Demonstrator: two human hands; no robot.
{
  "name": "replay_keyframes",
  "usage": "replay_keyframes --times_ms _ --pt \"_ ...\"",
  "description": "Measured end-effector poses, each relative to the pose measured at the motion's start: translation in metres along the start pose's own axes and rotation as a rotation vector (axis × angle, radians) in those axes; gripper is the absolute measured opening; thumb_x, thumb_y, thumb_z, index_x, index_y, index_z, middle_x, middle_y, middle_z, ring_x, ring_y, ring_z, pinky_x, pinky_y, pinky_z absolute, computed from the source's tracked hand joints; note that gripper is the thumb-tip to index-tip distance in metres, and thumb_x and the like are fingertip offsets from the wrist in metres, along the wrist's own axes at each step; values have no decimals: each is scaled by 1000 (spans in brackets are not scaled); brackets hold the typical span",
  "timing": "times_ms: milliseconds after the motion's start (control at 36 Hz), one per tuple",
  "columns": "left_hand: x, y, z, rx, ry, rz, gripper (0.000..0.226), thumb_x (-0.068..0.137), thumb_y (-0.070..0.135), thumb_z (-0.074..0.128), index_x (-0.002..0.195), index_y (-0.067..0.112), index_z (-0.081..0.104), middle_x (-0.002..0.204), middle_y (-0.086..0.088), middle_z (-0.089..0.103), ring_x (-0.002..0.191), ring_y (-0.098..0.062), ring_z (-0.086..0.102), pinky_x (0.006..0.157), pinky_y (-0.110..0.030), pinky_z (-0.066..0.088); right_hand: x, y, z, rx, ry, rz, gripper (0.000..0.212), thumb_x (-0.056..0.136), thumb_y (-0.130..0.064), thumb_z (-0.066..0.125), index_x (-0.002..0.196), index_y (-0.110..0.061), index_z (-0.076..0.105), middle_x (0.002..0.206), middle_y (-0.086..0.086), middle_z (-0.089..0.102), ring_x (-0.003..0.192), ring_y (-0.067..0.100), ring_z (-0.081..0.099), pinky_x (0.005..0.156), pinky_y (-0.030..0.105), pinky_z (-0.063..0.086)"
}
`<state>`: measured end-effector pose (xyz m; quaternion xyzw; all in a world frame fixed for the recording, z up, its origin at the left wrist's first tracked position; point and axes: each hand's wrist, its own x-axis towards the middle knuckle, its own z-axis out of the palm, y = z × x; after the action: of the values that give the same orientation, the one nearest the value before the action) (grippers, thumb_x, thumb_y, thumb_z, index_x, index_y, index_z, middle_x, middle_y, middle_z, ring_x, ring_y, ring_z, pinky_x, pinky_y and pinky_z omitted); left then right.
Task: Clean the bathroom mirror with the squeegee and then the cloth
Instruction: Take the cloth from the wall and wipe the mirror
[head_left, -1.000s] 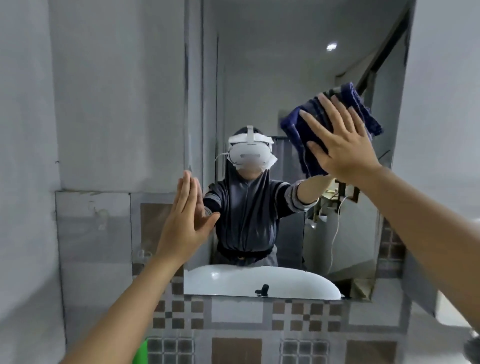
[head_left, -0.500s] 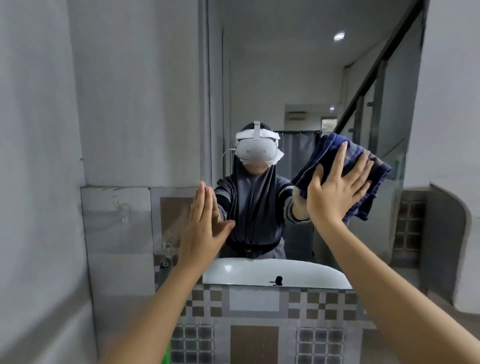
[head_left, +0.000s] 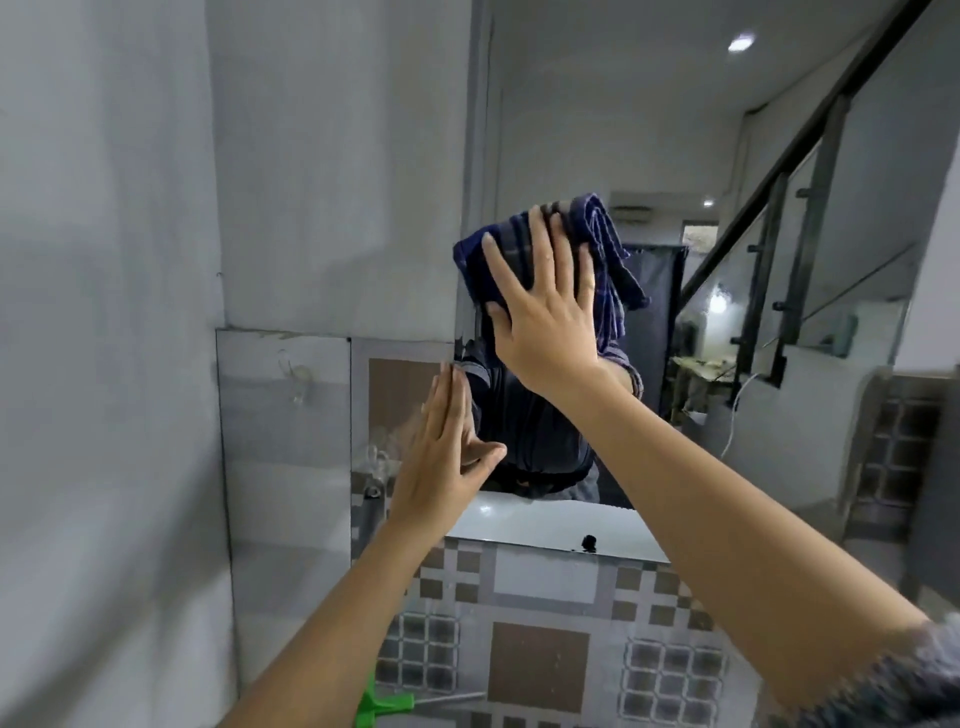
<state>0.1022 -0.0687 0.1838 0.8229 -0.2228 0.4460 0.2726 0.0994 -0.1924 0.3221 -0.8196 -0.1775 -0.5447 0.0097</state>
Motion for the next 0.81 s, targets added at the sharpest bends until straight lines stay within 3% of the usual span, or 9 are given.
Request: replay_keyframes --times_ms 194,306,472,583,722,806 --pt "0 2 -2 -12 -29 -10 94 82 46 58 146 20 -6 156 1 -7 144 -15 -3 110 -52 30 -18 59 -16 -260 -163 -460 55 93 -39 35 146 -29 24 156 14 16 144 32 13 117 47 8" --pt "-1 6 -3 -16 -26 -44 95 83 45 59 146 18 -6 154 6 -9 143 -19 1 110 -54 29 -38 106 -34 -332 -202 -461 55 93 -43 31 146 -33 22 156 10 15 144 28 13 117 45 11" --pt "-1 10 -3 -32 -34 -75 99 81 45 61 145 24 -11 150 13 -16 143 -19 2 112 -50 26 -75 164 -54 -288 -149 -149 56 92 -44 32 146 -32 21 157 10 14 143 30 15 118 43 6" --pt "-1 11 -3 -40 -37 -92 99 81 43 61 145 23 -10 151 13 -14 141 -9 -8 112 -48 24 -103 185 -55 -170 -85 126 59 90 -44 31 146 -33 16 158 8 7 145 28 6 117 43 3" --pt "-1 9 -1 -20 -47 -96 98 82 42 61 146 21 -9 153 8 -12 140 -5 -13 113 -47 22 -132 176 -39 26 69 503 60 92 -41 40 147 -33 17 158 8 3 145 27 2 115 47 8" --pt "1 7 -2 33 -40 -69 98 81 42 62 146 17 -6 156 -1 -6 142 -11 -8 113 -41 19 -145 153 -24 171 165 706 61 92 -34 48 146 -31 20 158 8 2 145 25 -2 114 48 9"
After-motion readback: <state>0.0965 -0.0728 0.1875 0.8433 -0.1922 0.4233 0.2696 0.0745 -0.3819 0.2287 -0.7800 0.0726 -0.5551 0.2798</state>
